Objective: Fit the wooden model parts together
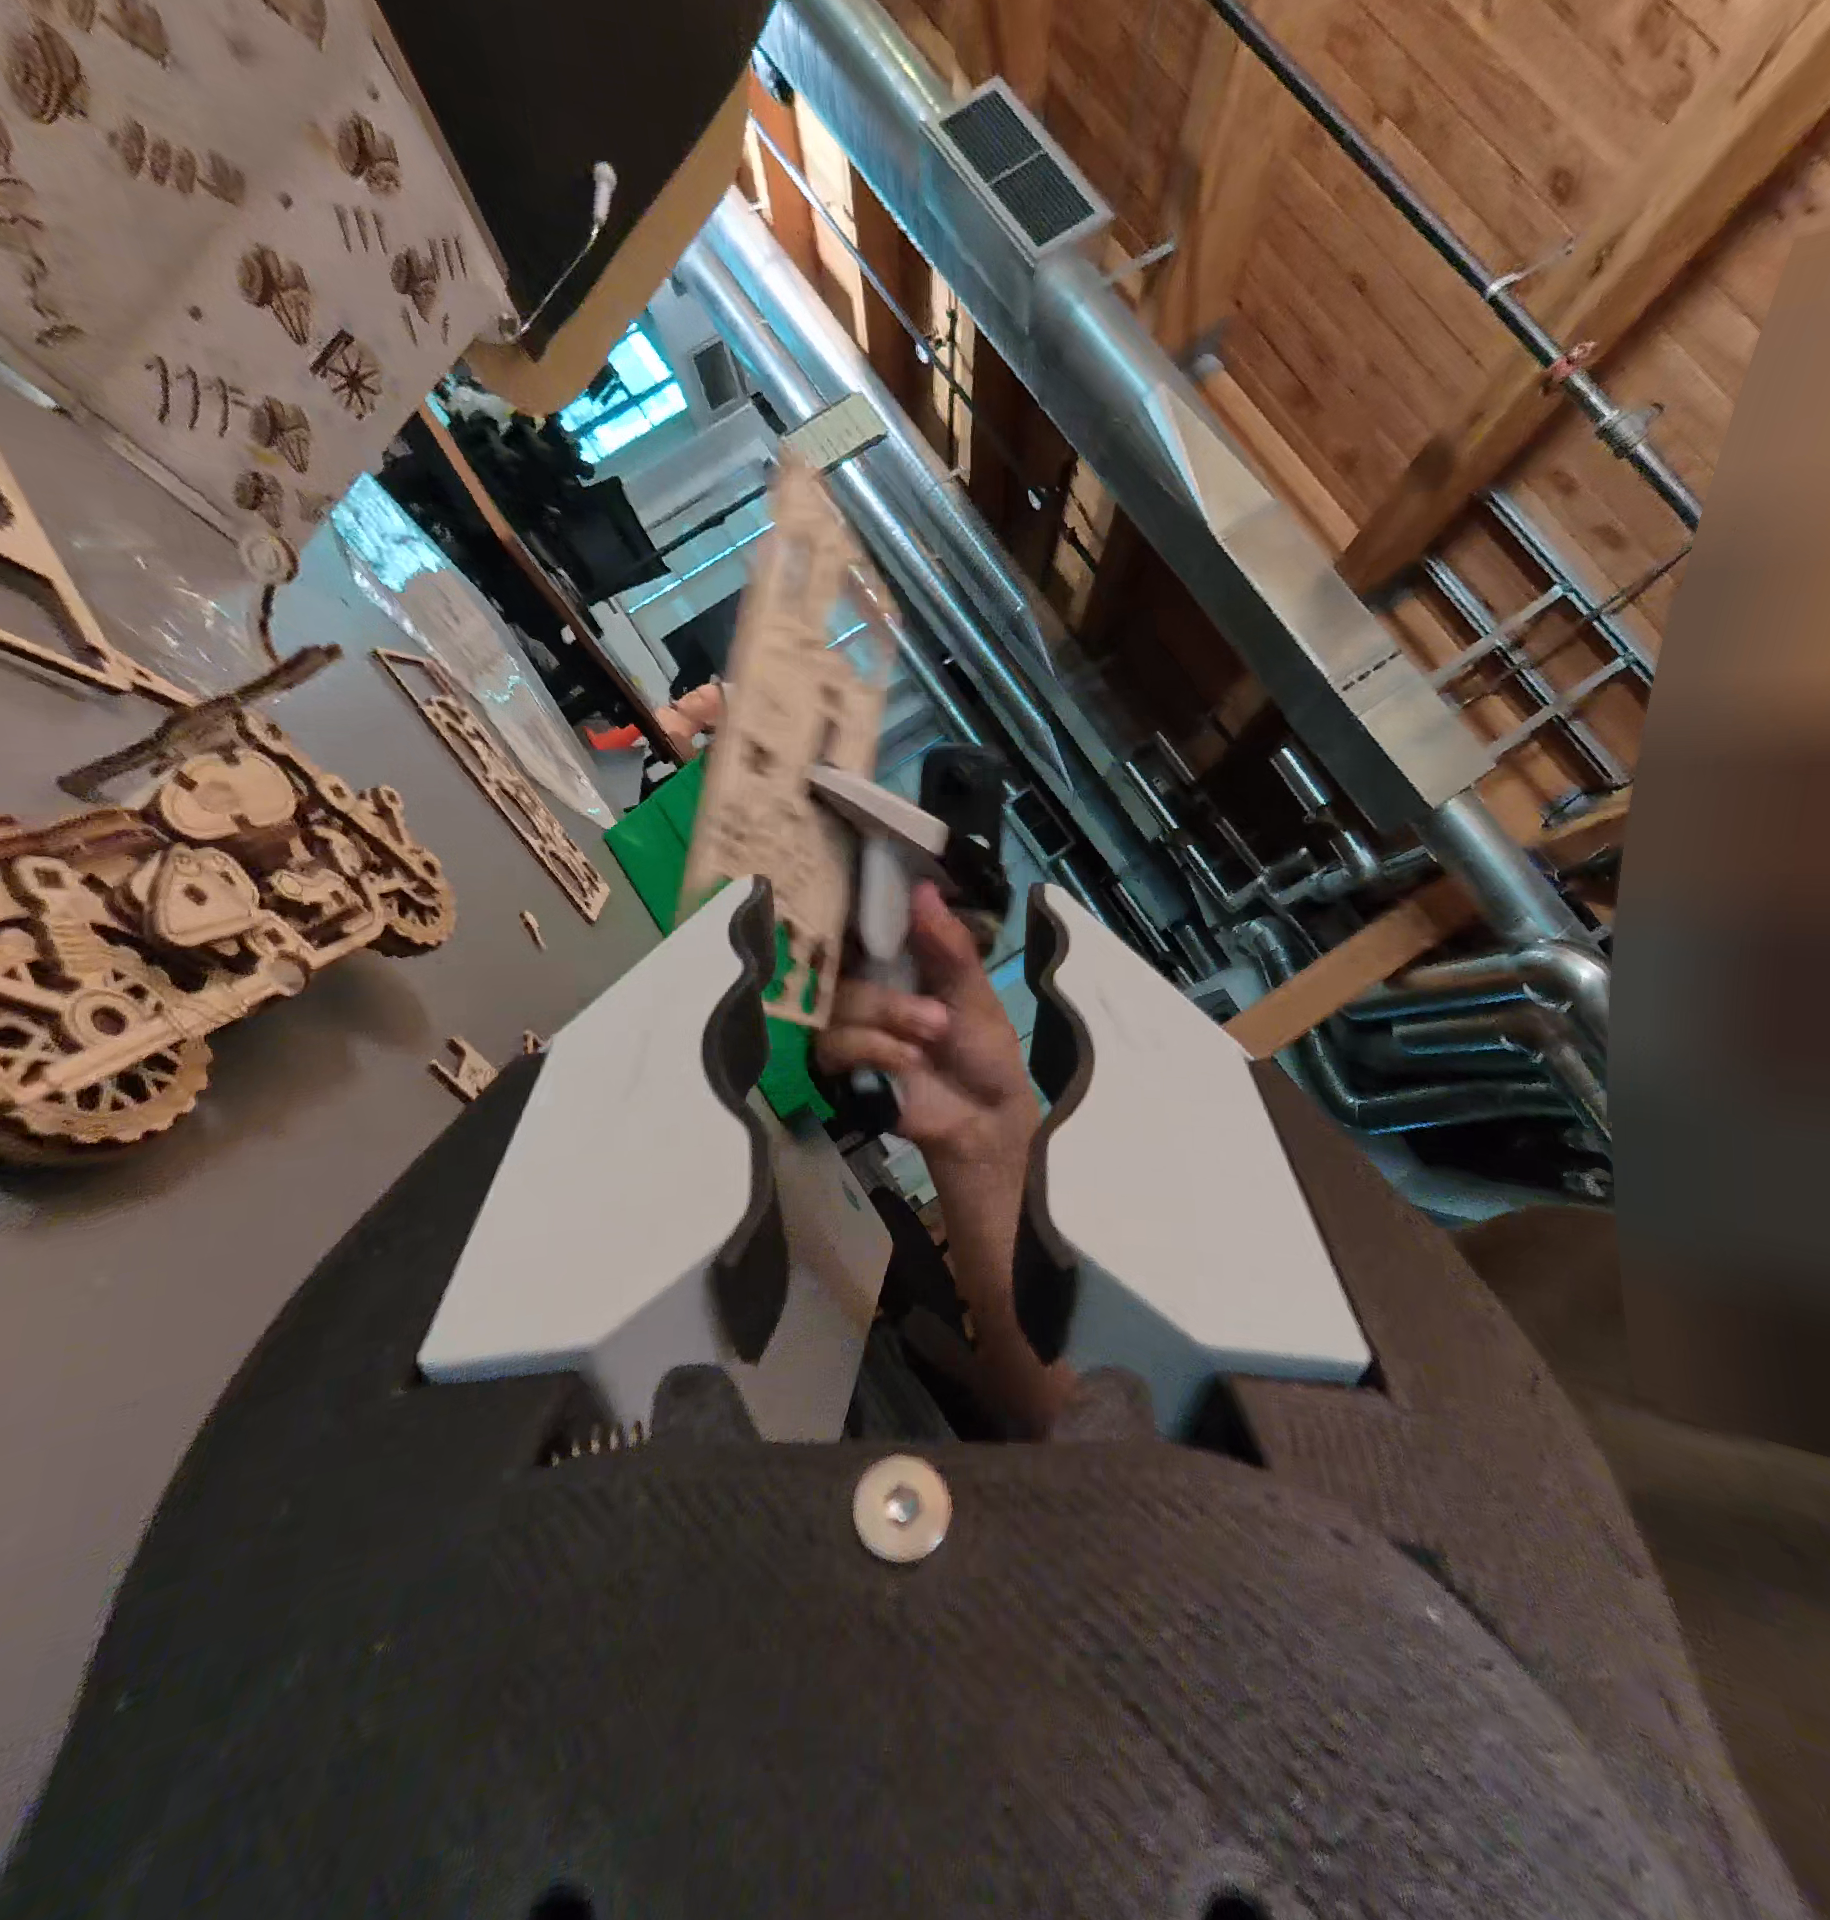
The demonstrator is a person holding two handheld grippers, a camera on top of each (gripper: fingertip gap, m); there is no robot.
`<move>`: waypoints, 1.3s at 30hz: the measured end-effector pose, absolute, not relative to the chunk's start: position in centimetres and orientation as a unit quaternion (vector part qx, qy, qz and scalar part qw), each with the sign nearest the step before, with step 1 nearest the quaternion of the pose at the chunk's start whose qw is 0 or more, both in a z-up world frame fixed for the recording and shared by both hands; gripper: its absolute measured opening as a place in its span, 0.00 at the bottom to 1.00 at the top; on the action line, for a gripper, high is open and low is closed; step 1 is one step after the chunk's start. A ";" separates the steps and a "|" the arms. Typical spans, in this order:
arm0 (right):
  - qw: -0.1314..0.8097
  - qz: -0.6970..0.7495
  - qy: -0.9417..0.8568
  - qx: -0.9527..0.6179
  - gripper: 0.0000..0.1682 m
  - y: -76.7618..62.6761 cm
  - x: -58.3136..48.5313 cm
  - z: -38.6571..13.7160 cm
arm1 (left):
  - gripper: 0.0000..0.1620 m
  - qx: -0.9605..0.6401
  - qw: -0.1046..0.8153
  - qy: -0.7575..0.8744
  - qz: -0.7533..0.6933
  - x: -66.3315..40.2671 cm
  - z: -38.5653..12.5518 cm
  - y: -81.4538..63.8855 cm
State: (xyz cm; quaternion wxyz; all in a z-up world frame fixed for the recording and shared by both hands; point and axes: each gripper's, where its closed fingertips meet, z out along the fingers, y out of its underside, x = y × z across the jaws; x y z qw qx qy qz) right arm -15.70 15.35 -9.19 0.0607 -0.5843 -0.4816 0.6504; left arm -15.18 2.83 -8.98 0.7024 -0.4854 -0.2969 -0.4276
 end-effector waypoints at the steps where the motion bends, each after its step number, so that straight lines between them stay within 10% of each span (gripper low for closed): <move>1: 0.072 0.613 -0.485 -0.620 0.00 18.0 -17.0 -10.6 | 0.27 -0.480 0.704 -0.294 -0.433 -15.4 -8.8 2.5; 9: -0.012 0.477 -0.443 -0.759 0.04 26.0 -22.2 -20.1 | 0.25 -0.407 0.690 -0.301 -0.517 -16.1 -7.9 1.2; 12: 0.043 0.411 -0.495 -0.764 0.17 27.5 -22.0 -20.9 | 0.07 -0.407 0.711 -0.308 -0.483 -17.0 -8.1 0.6; 17: 0.212 0.320 -0.579 -0.719 0.38 30.5 -21.4 -16.6 | 0.10 -0.434 0.721 -0.313 -0.440 -18.1 -8.5 0.0; 26: 0.214 0.258 -0.870 -0.361 0.05 15.6 -24.9 -18.8 | 0.11 -0.439 0.708 -0.307 -0.460 -17.1 -8.6 0.7; 39: 0.110 0.294 -0.867 -0.387 0.04 15.0 -25.9 -20.8 | 0.11 -0.422 0.712 -0.320 -0.460 -18.2 -8.9 -0.1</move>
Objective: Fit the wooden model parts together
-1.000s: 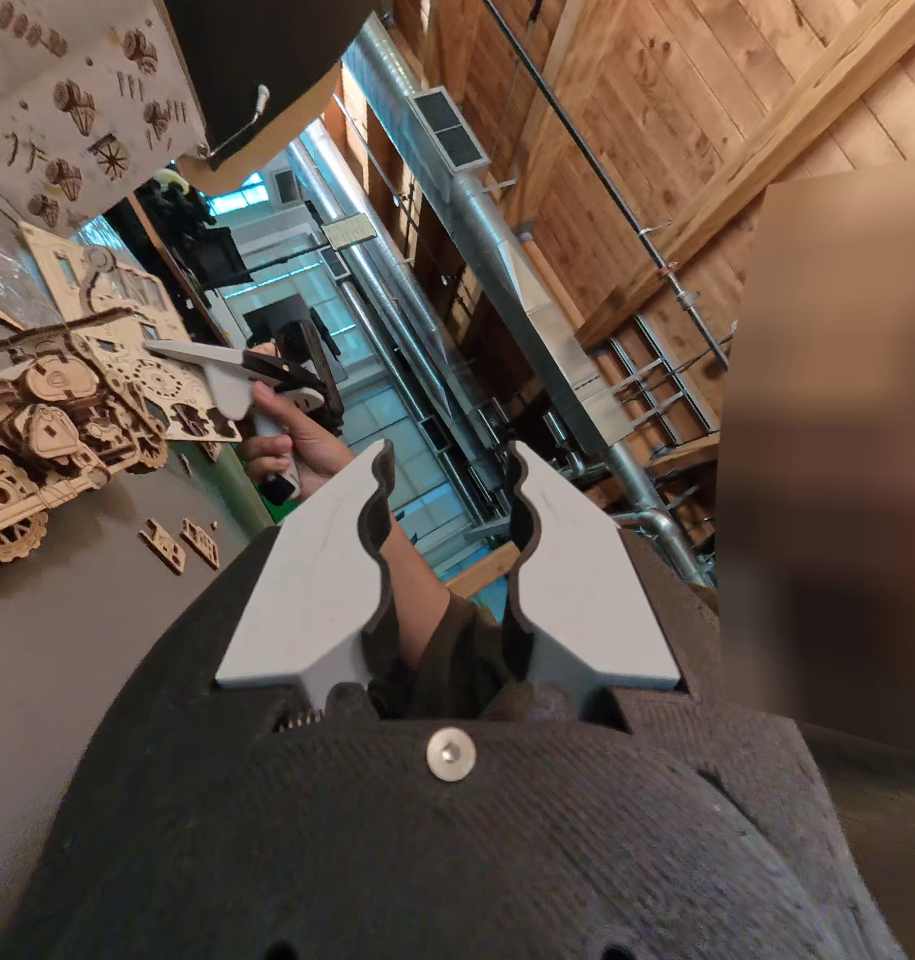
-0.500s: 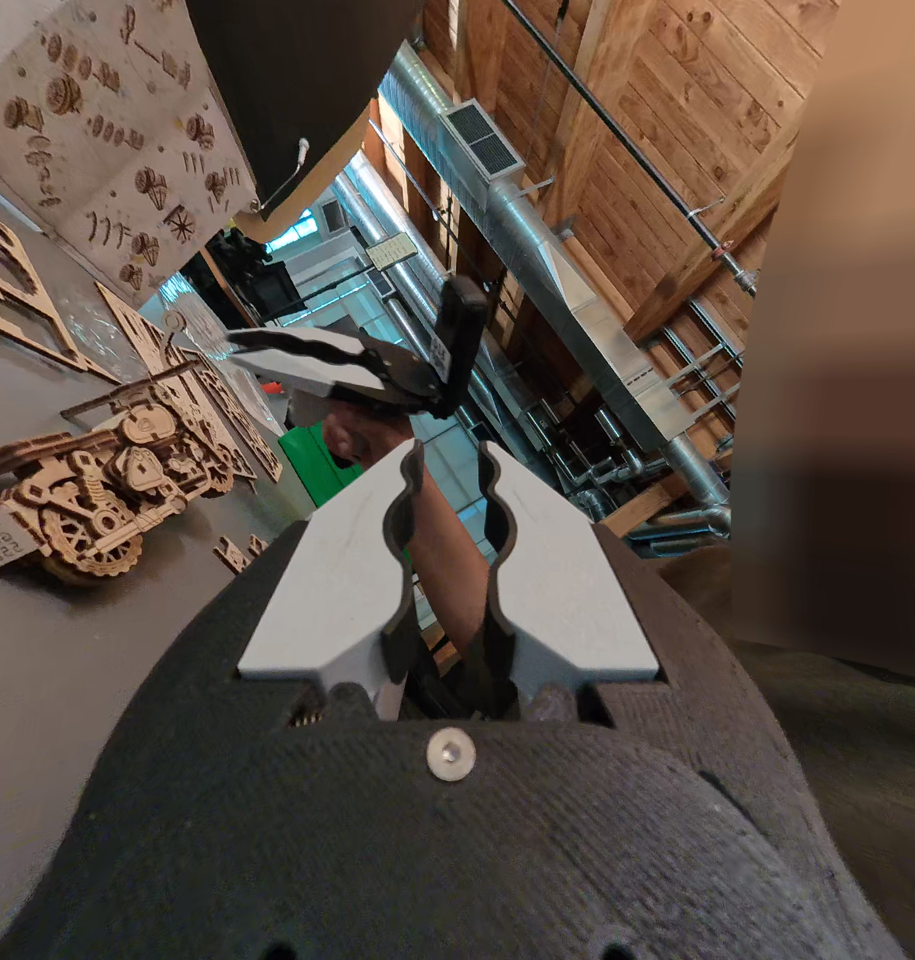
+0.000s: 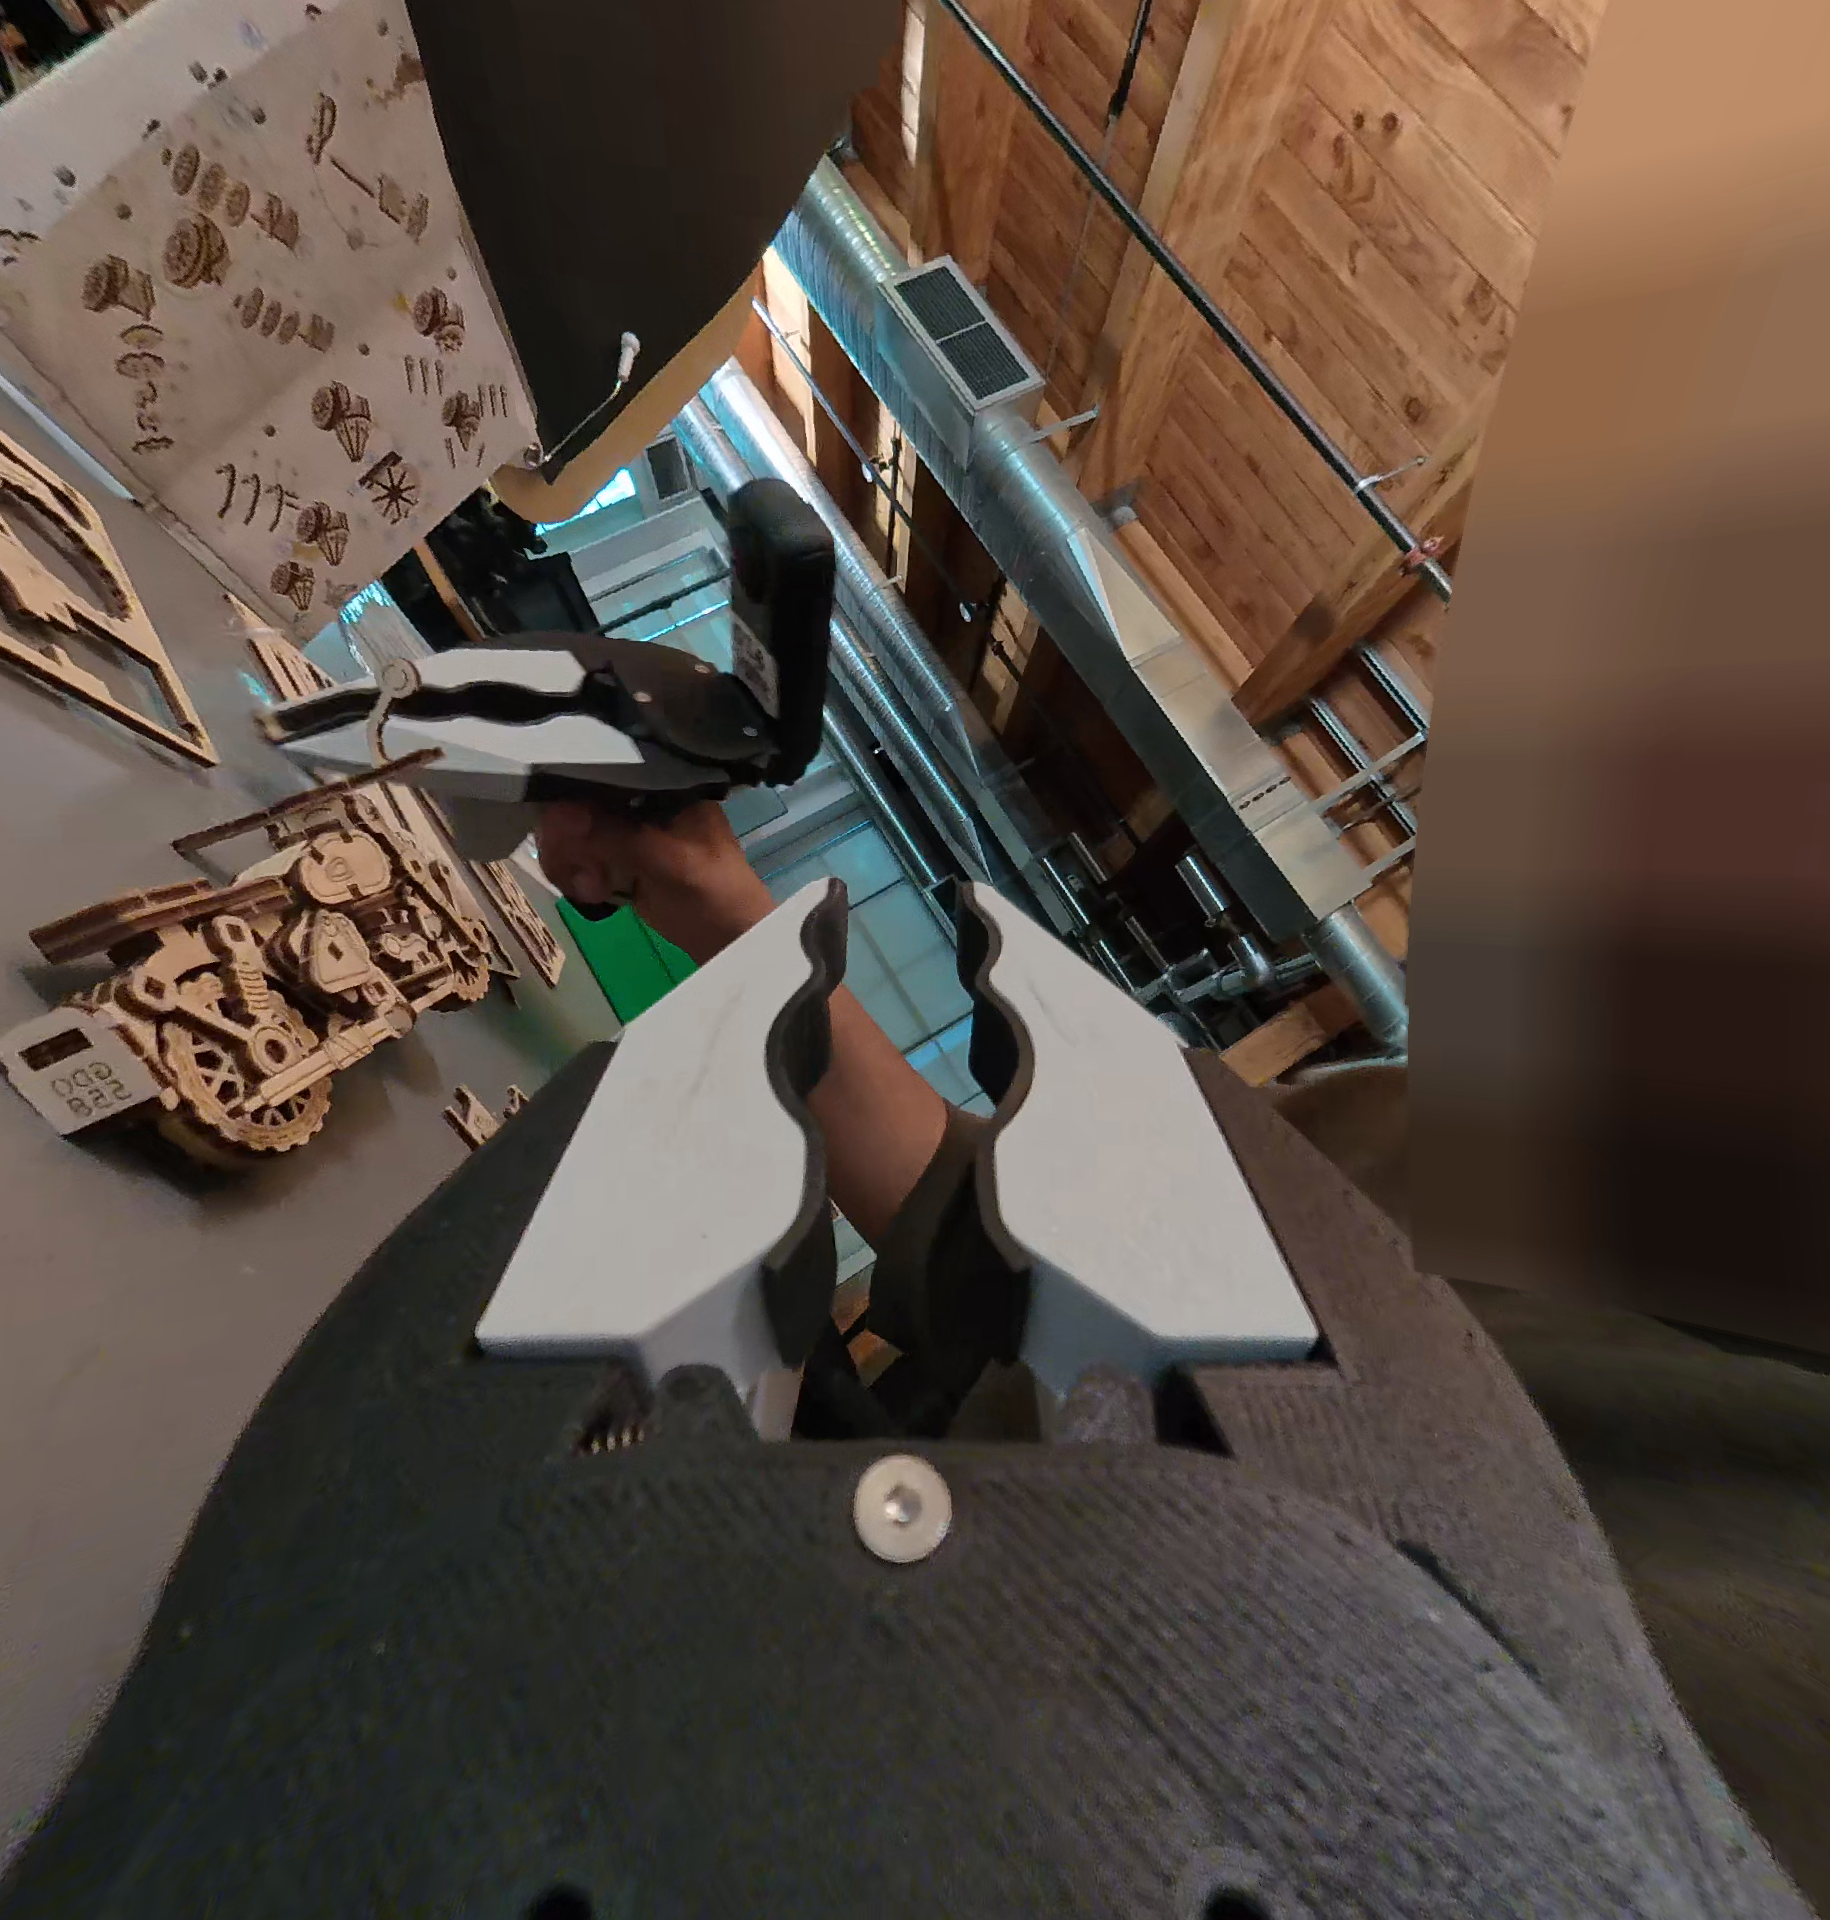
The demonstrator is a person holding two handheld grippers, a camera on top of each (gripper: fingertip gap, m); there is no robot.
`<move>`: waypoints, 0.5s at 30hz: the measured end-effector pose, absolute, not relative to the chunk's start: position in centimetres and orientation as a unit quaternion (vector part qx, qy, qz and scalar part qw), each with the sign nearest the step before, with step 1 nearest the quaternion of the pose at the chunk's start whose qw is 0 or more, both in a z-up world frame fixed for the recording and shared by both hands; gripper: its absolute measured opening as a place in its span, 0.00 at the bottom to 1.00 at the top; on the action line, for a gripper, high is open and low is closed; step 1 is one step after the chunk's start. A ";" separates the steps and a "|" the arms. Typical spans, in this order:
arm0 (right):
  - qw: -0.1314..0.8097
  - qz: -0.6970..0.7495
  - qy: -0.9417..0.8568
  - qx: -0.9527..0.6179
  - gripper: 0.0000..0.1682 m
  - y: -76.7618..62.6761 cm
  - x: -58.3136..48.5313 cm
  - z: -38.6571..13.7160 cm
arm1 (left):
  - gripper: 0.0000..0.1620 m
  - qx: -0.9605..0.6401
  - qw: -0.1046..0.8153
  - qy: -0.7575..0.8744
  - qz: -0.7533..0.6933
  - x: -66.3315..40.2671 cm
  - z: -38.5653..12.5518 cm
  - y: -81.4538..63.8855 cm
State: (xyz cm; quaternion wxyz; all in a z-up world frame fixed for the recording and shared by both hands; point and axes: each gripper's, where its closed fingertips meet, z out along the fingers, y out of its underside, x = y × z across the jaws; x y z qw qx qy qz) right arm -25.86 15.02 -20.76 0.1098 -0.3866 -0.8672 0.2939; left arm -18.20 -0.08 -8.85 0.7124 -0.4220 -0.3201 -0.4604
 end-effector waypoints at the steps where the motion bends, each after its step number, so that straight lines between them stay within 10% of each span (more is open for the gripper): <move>1: 0.119 0.317 -0.854 -0.396 0.04 15.1 -25.6 -19.5 | 0.11 -0.426 0.711 -0.317 -0.460 -18.0 -8.8 0.0; 8: 0.199 0.488 -0.719 -0.454 0.04 17.2 -16.9 -9.1 | 0.12 -0.493 0.708 -0.247 -0.441 -13.7 -7.9 1.8; 15: 0.318 0.452 -0.639 -0.535 0.04 22.1 -4.0 -11.0 | 0.18 -0.644 0.664 -0.143 -0.351 -6.6 -10.0 5.6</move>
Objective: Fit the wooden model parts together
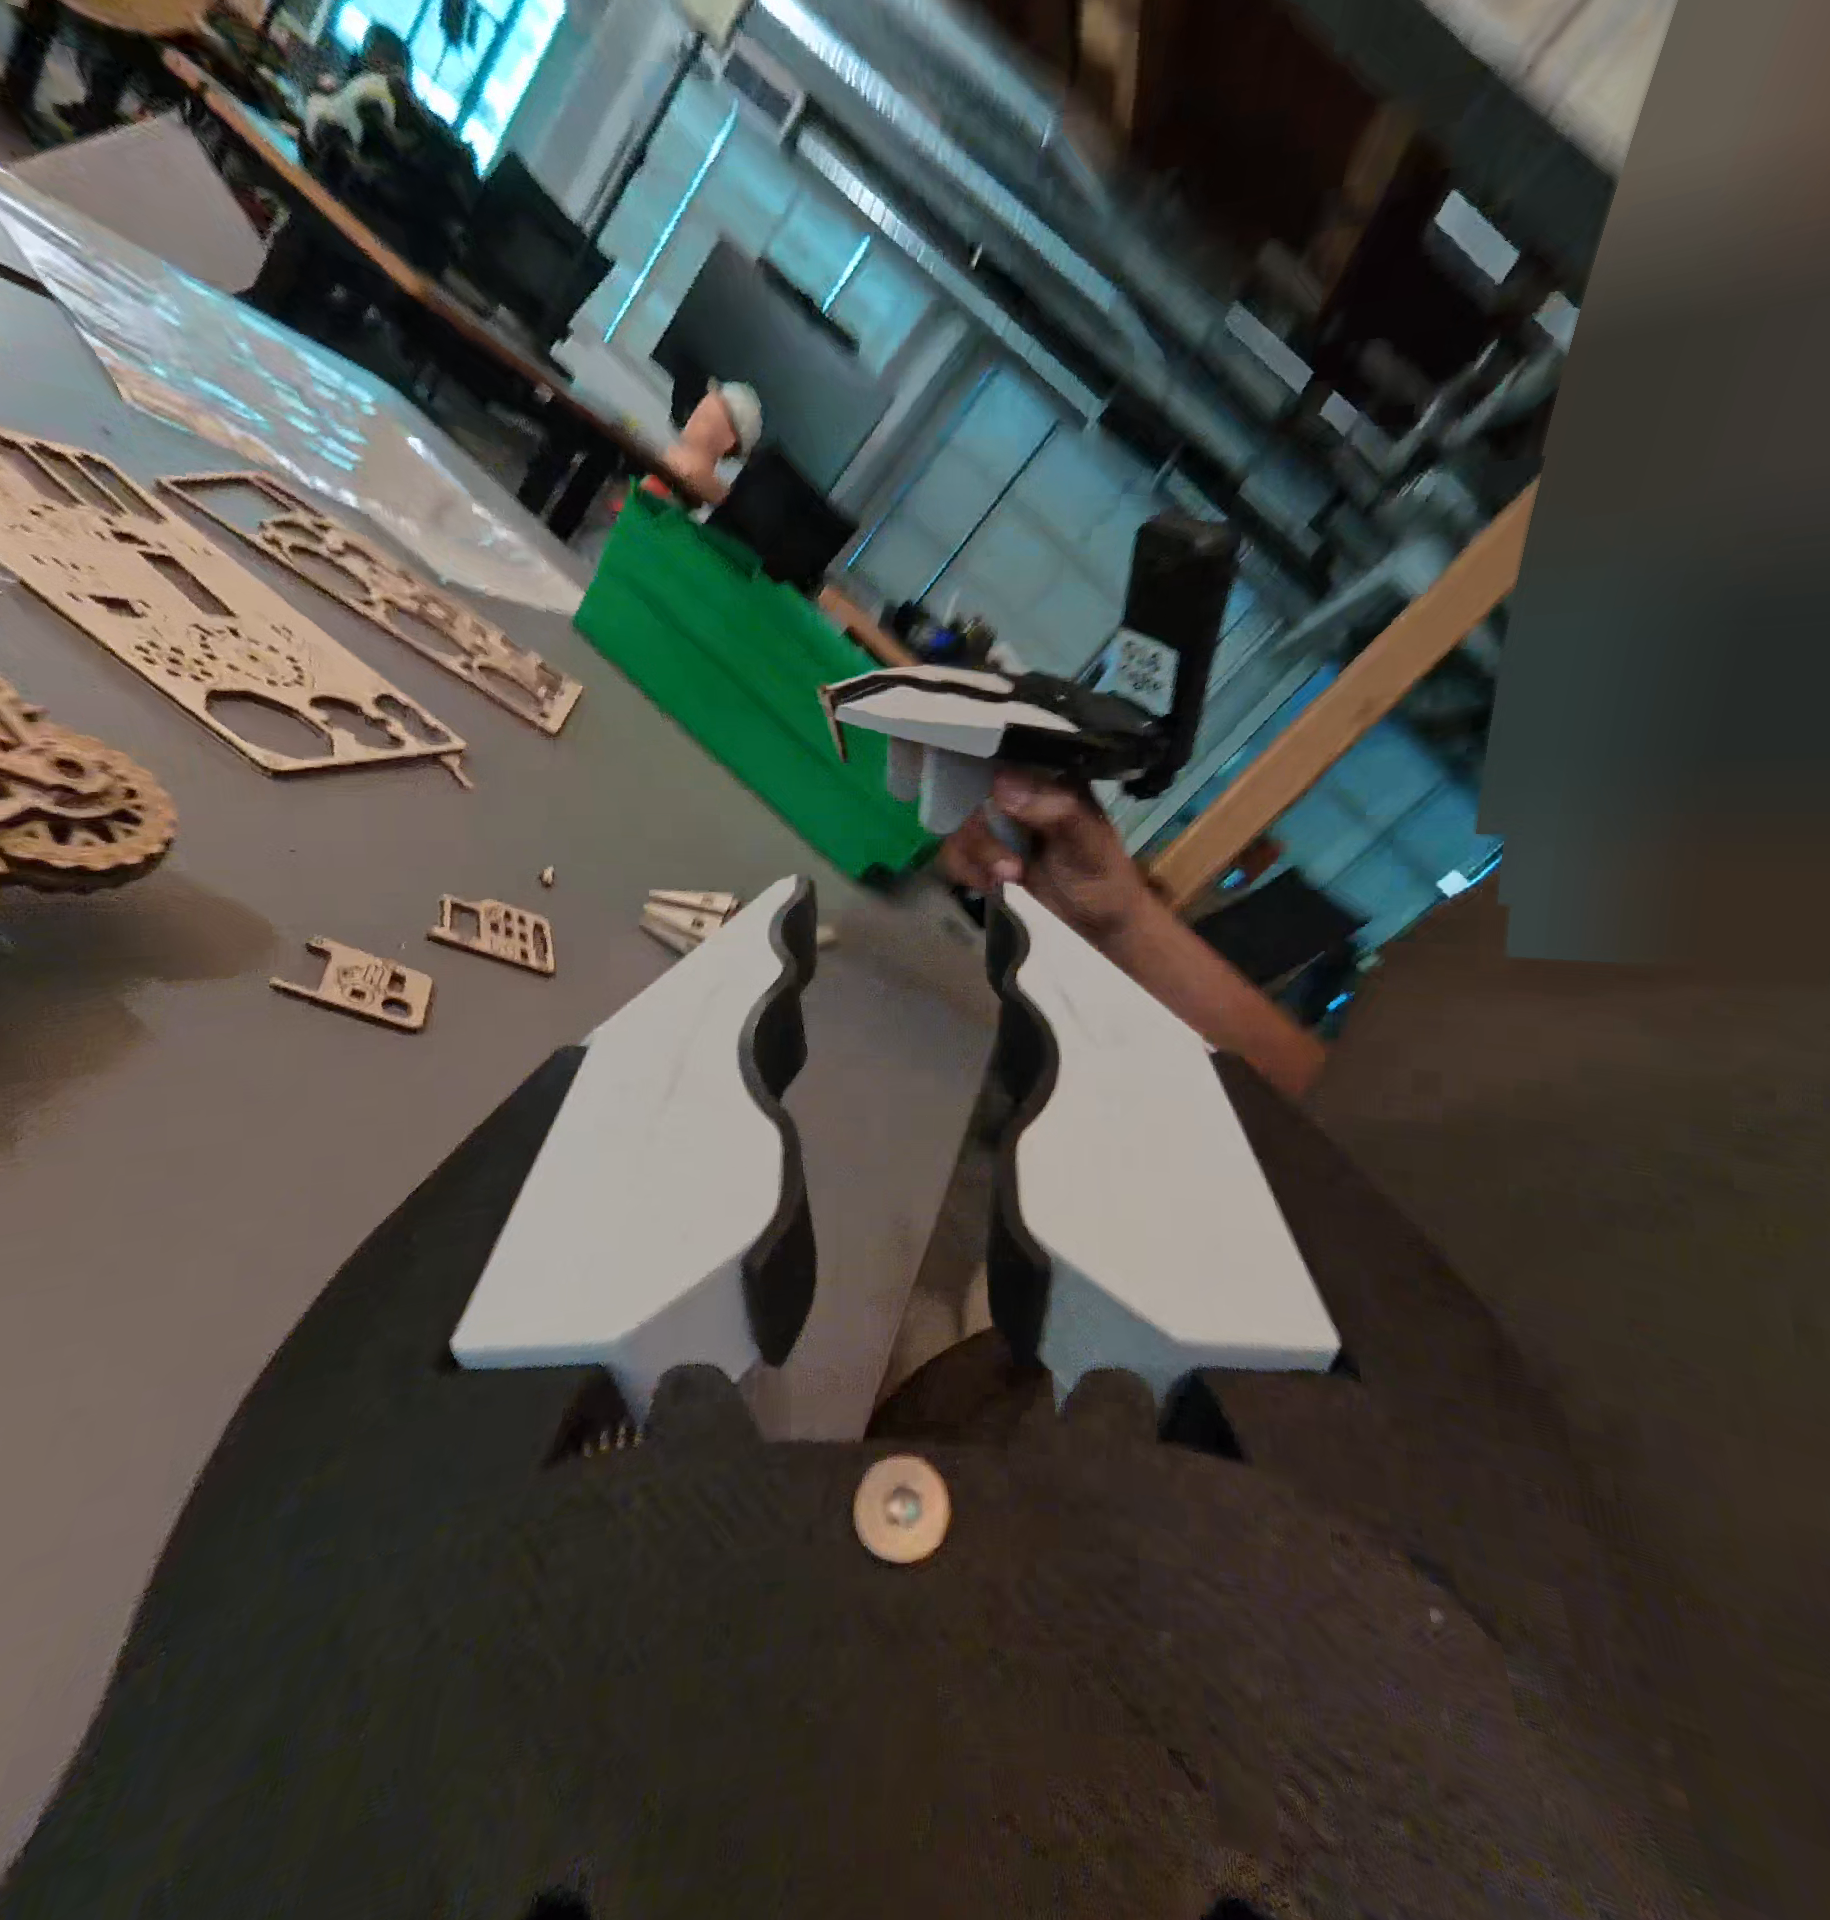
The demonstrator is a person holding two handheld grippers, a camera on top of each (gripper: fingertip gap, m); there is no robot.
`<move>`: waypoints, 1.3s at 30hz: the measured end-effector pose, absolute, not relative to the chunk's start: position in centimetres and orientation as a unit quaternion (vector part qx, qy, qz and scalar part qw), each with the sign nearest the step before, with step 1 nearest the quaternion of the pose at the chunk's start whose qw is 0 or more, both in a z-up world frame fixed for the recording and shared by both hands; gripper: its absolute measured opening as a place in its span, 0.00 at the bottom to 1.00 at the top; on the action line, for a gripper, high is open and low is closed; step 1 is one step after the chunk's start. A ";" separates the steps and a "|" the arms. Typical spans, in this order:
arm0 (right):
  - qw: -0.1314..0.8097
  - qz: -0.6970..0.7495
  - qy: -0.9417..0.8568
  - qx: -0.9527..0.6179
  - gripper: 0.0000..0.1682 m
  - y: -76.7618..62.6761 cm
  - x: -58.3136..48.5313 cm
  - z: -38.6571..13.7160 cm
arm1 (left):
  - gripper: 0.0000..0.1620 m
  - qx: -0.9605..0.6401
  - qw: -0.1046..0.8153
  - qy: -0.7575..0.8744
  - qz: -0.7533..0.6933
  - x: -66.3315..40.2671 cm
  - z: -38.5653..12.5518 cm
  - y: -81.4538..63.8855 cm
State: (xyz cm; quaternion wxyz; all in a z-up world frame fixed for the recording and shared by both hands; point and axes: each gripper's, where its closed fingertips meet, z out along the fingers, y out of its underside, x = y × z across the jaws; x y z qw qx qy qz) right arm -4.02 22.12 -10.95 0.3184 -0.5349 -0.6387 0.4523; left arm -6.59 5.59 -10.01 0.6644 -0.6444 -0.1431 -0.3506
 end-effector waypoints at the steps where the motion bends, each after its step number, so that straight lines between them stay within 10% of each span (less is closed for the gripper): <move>1: 0.321 0.442 -0.639 -0.542 0.04 22.6 -2.8 -11.9 | 0.20 -0.662 0.660 -0.131 -0.329 -5.7 -10.3 6.1; 8: 0.289 0.473 -0.630 -0.544 0.04 23.1 0.2 -14.6 | 0.16 -0.764 0.591 -0.153 -0.208 -0.8 -12.4 13.8; 23: 0.296 0.528 -0.556 -0.569 0.04 24.0 3.8 -13.0 | 0.47 -0.870 0.431 -0.202 0.126 -2.7 -19.8 21.4; 39: 0.291 0.542 -0.509 -0.602 0.04 26.0 6.4 -13.7 | 0.21 -0.902 0.381 -0.168 0.114 -1.7 -22.1 21.2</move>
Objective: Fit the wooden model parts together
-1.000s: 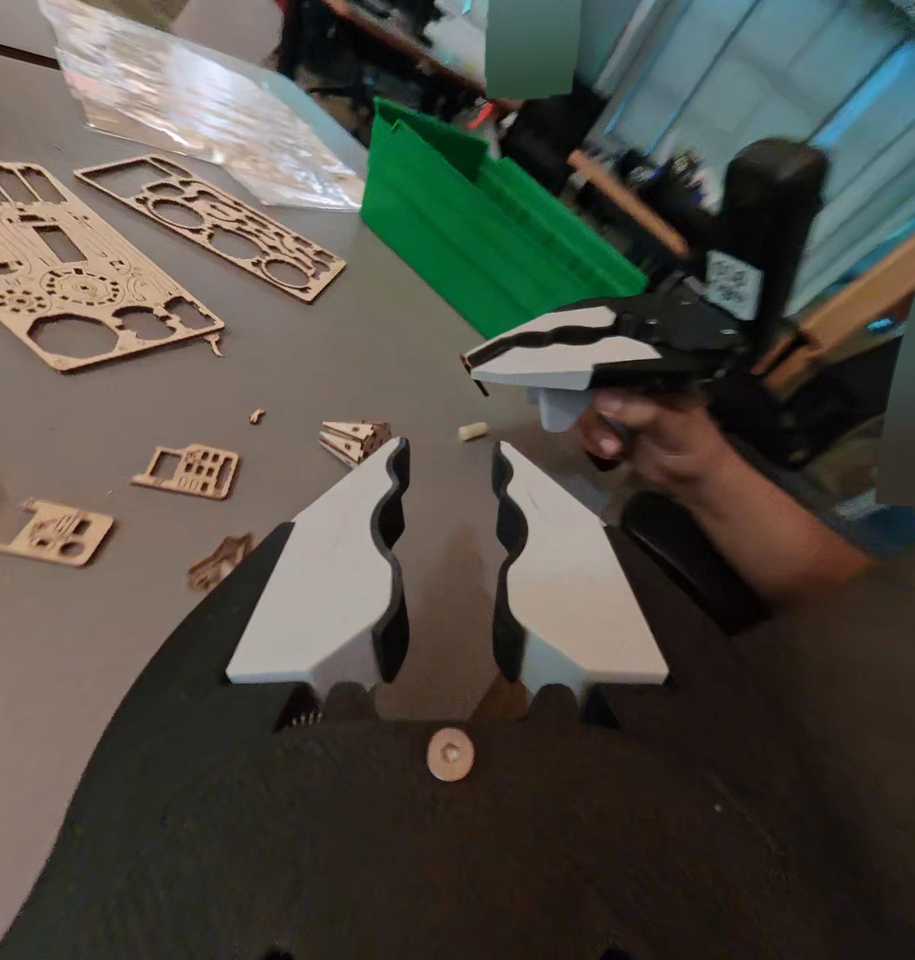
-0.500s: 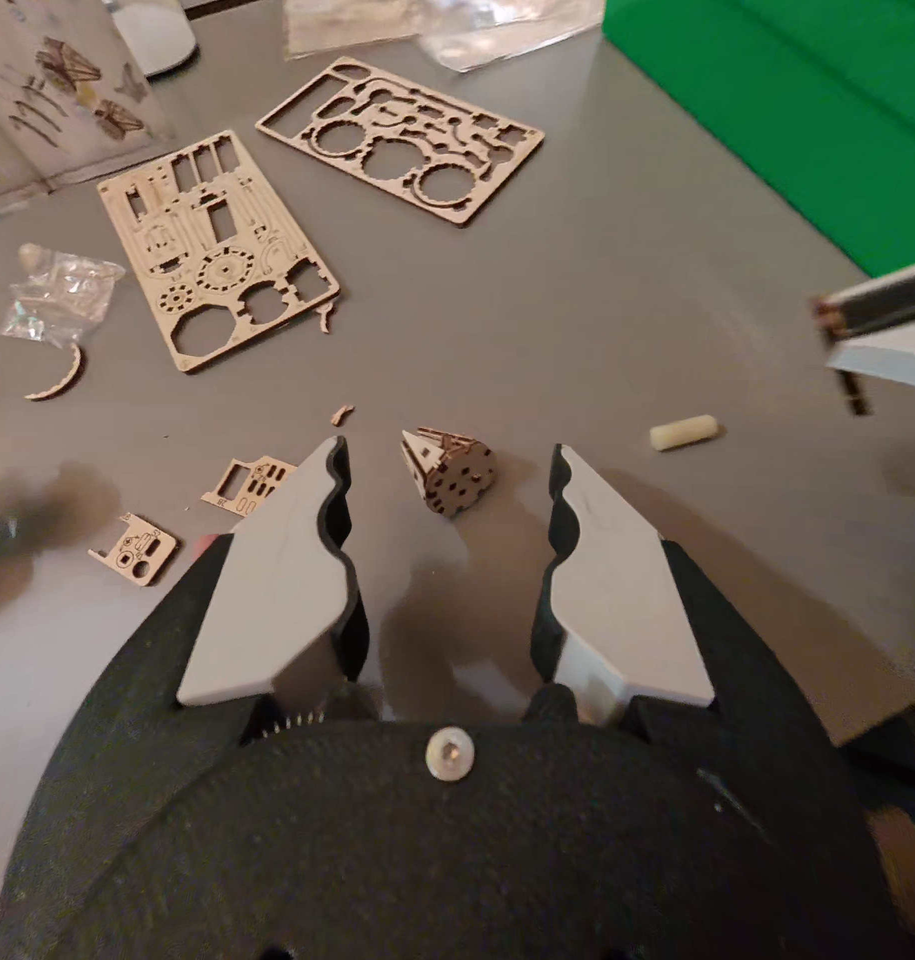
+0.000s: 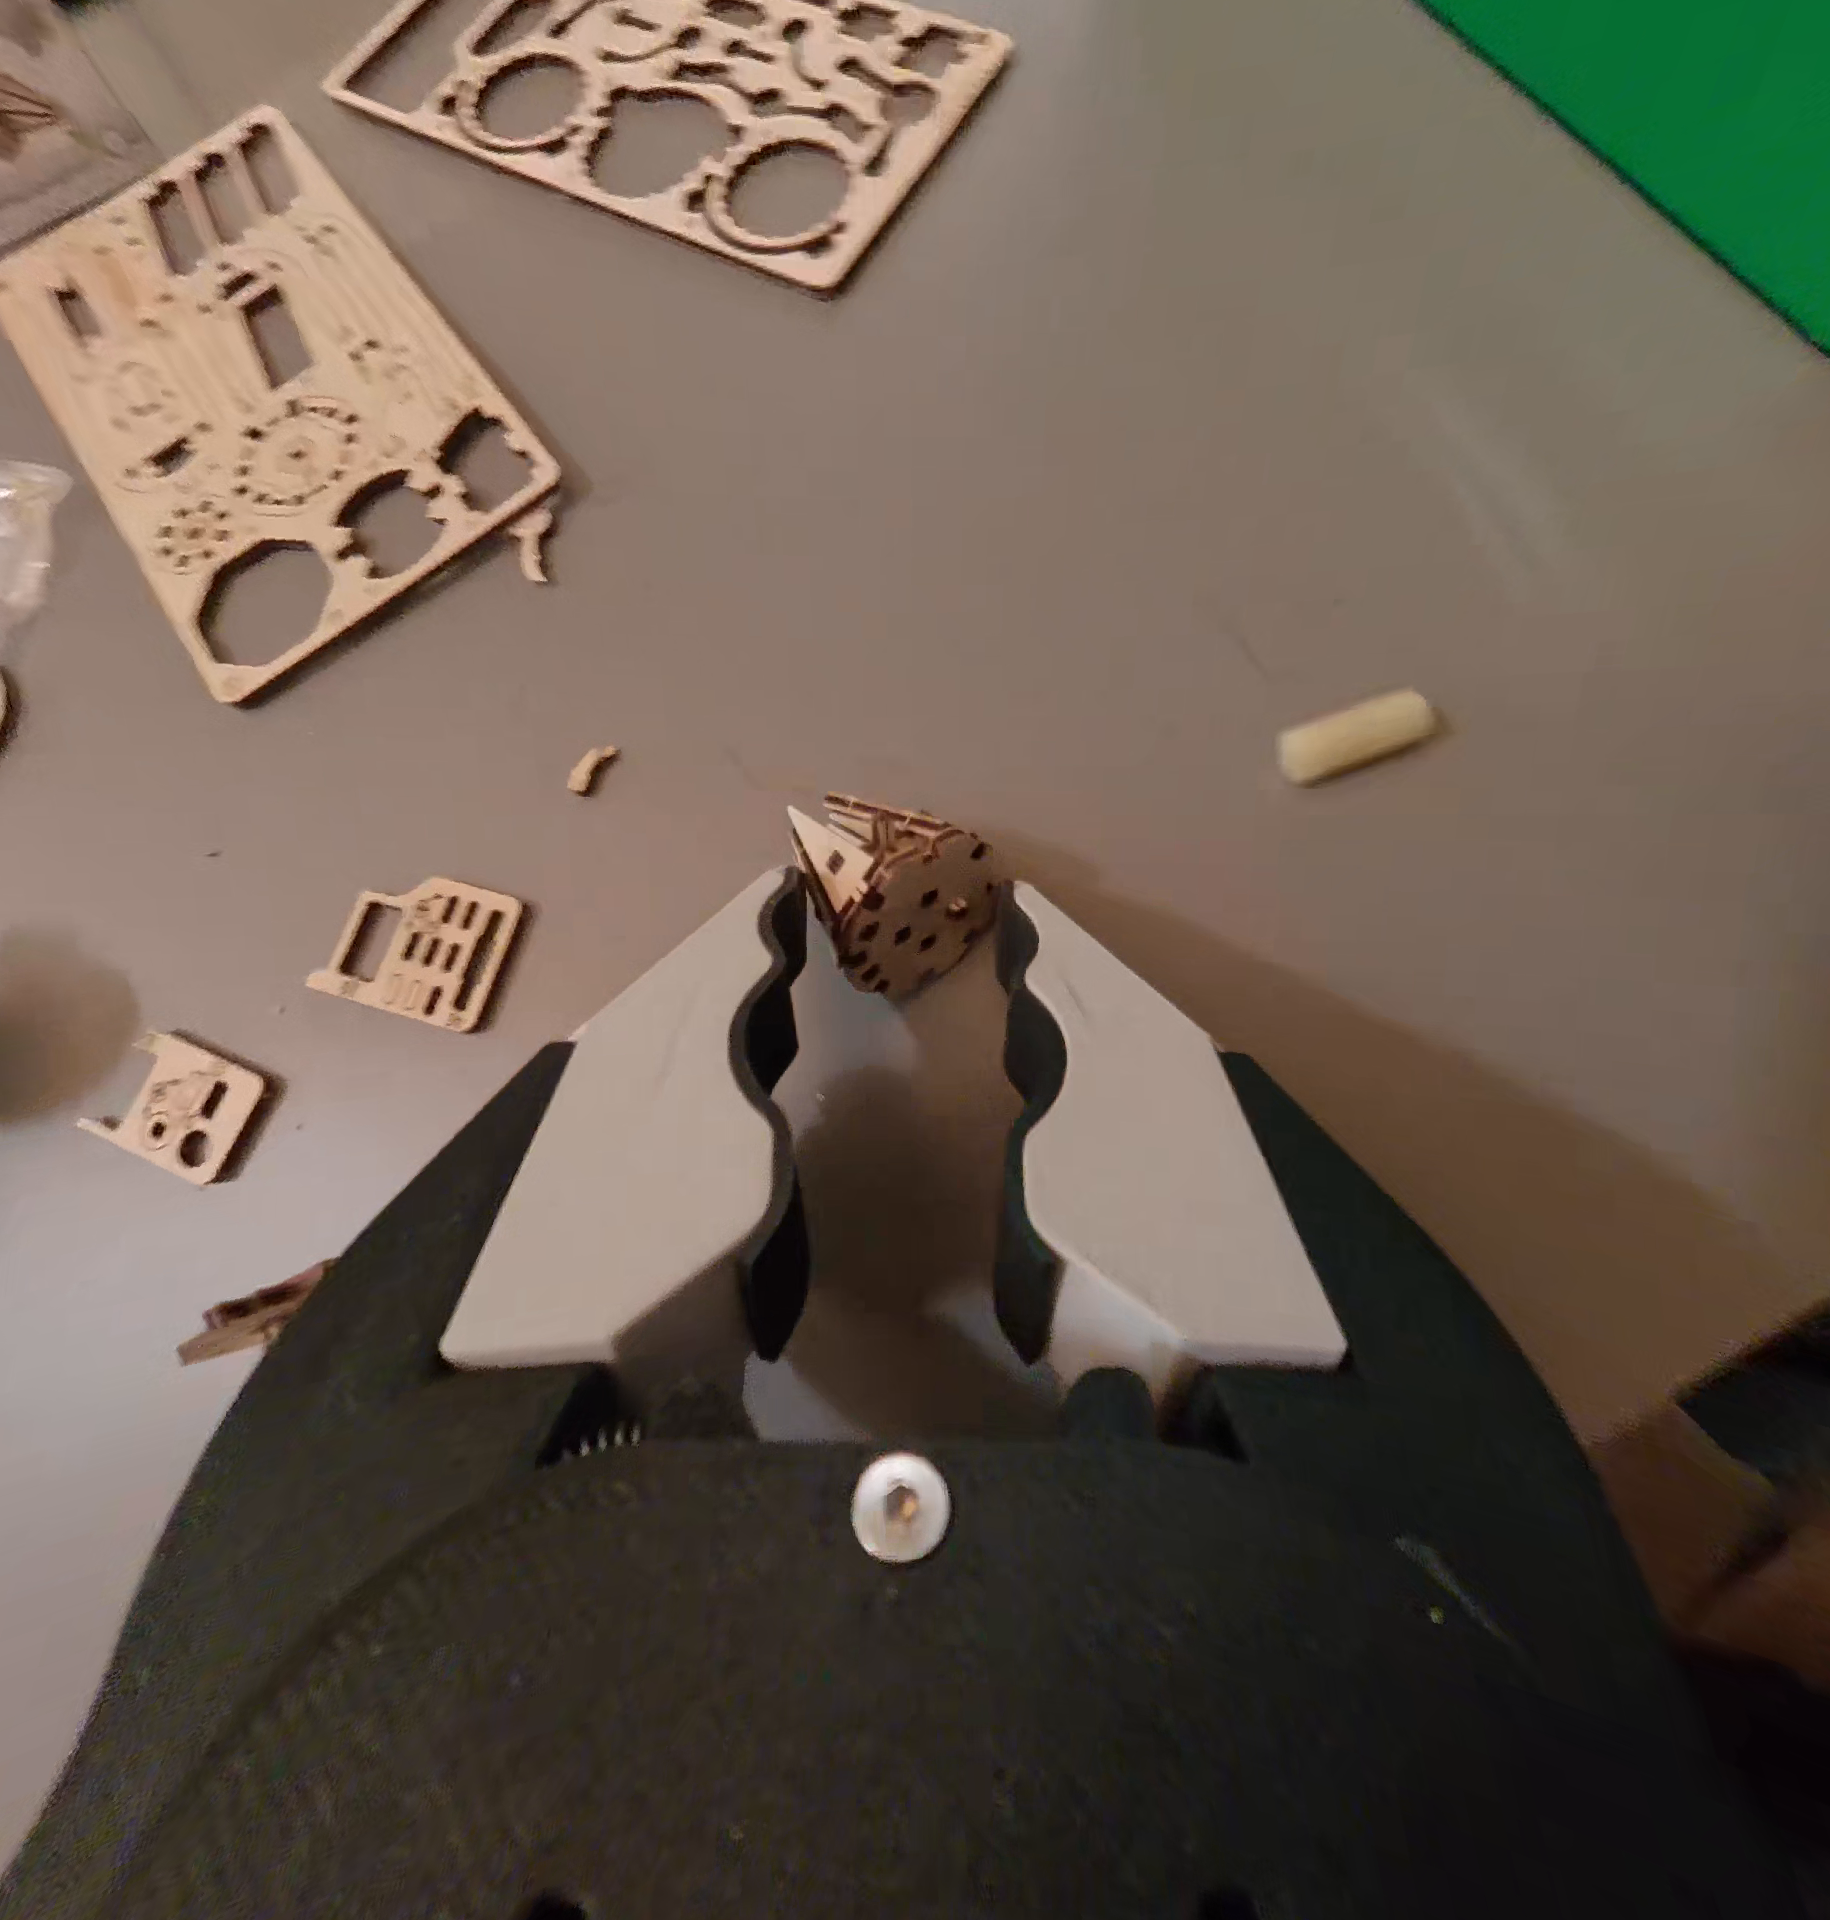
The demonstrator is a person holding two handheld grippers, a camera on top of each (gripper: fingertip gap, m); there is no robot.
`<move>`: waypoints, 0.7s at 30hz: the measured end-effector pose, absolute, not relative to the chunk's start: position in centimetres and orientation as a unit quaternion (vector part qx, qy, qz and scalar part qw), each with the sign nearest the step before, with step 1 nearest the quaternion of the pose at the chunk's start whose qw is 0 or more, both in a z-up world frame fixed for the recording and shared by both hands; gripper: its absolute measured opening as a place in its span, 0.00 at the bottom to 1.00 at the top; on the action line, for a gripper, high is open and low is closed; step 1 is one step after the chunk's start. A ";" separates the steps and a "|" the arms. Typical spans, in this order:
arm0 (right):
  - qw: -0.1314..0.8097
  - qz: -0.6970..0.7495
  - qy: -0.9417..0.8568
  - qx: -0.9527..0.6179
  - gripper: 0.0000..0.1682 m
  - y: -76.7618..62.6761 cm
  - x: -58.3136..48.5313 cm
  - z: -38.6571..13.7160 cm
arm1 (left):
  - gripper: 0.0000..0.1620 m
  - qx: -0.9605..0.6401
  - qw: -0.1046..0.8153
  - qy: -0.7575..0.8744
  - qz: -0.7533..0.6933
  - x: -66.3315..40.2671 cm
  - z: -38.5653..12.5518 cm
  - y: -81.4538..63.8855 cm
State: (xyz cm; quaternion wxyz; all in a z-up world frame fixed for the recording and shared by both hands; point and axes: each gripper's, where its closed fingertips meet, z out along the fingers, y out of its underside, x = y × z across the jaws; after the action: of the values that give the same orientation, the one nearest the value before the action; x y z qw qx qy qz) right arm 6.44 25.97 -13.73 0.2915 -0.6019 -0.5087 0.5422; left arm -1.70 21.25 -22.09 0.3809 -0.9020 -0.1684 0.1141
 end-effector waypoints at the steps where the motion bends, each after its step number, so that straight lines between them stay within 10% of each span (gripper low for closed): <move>1: 0.291 0.539 -0.511 -0.603 0.04 25.9 6.5 -13.9 | 0.21 -0.905 0.382 -0.156 0.102 -1.1 -22.1 21.2; 10: 0.253 0.534 -0.527 -0.610 0.04 24.9 6.6 -15.3 | 0.21 -0.922 0.376 0.054 -0.071 6.5 -22.1 19.2; 21: 0.241 0.517 -0.537 -0.622 0.04 24.6 6.2 -16.5 | 0.48 -0.911 0.413 -0.009 0.002 6.0 -22.6 20.0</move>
State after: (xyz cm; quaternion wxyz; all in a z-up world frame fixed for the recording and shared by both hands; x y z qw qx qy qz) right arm 6.22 24.63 -16.54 0.2409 -0.6220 -0.5365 0.5169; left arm 6.00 19.97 -22.59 0.4130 -0.9107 -0.0092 0.0019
